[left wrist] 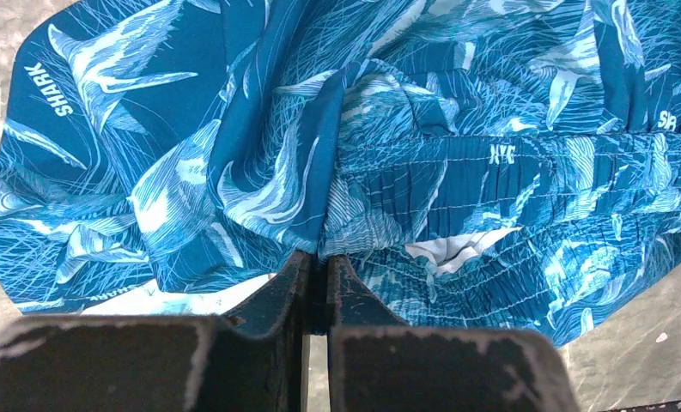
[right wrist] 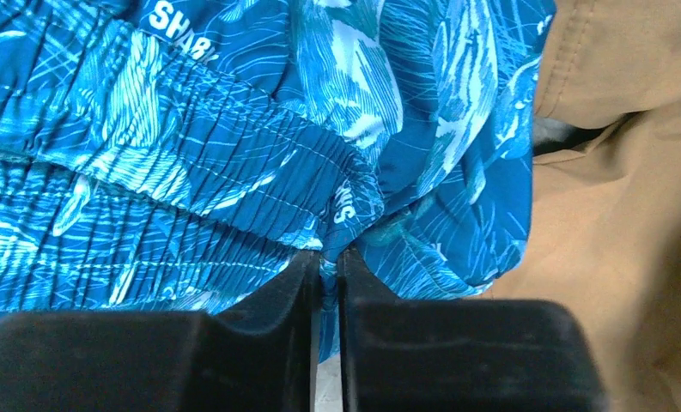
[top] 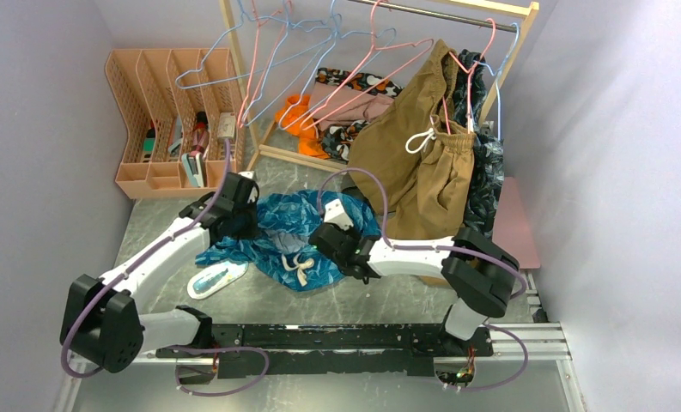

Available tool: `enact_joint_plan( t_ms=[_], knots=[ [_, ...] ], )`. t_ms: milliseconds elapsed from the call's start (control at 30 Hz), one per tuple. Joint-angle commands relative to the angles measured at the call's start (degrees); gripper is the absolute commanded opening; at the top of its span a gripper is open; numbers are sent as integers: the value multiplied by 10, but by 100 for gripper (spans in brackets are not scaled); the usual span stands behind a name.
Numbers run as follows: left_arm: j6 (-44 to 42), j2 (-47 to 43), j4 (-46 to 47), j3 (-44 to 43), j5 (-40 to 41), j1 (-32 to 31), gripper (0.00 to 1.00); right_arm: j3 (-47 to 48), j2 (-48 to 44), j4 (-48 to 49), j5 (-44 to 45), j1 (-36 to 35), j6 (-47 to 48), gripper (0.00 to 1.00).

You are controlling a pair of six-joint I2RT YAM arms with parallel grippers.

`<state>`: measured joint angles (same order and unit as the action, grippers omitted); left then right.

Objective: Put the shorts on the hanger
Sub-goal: Adjust the shorts at the center of the board.

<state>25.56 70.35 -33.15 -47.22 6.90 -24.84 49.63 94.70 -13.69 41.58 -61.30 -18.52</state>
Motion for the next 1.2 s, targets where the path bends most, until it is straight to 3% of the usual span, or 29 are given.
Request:
enact_joint_plan(
  t_ms=[0,33,200,333,533,700,833,1033,1100,1167],
  knots=[
    [-9,-27,-15,-9,18,5,7,23,-34,-19,16,15,-16,4],
    [-8,-34,-18,-9,21,5,7,27,-44,-26,12,16,-20,0],
    [-6,-96,-50,-46,31,4,7,72,-141,-58,-88,16,6,0],
    [-19,-188,-75,-111,28,4,7,166,-230,-90,-170,16,61,0],
    [-100,-303,-47,-238,-24,4,7,321,-290,-144,-227,15,121,0],
    [-124,-351,-27,-281,-65,4,7,301,-332,-102,-235,16,117,0],
    [-140,-367,-21,-305,-38,4,7,290,-349,-98,-236,16,104,0],
    [-176,-279,-43,-514,-66,4,7,471,-335,-101,-313,16,128,0],
    [-165,-268,-37,-528,-81,4,7,491,-332,-98,-326,16,124,0],
    [-152,-283,-21,-487,-87,5,7,468,-338,-96,-316,15,120,0]
  ],
)
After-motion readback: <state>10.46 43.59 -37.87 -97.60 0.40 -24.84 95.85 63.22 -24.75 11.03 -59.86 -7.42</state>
